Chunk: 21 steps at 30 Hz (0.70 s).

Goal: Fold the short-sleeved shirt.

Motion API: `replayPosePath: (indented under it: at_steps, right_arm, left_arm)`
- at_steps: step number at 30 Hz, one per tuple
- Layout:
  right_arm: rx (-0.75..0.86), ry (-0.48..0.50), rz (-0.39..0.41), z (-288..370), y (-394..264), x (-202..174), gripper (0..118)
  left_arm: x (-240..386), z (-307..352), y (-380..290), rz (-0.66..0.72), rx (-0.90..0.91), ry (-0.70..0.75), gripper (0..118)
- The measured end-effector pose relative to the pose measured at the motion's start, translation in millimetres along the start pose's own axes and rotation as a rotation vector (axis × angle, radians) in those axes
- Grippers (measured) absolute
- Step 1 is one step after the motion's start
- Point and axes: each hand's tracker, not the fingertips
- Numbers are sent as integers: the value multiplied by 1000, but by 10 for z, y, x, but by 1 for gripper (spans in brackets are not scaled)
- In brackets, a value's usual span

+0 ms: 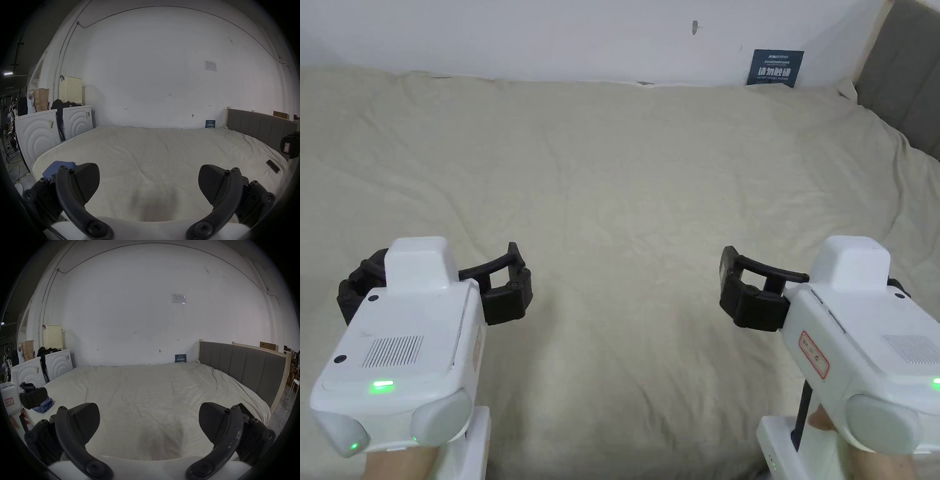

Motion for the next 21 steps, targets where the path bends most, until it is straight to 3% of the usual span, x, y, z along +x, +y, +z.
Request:
replayPosePath:
  at_steps: [21]
  right_arm:
    - [5,16,9,19,9,-38,118]
  left_arm:
    - [17,11,-7,4,2,0,118]
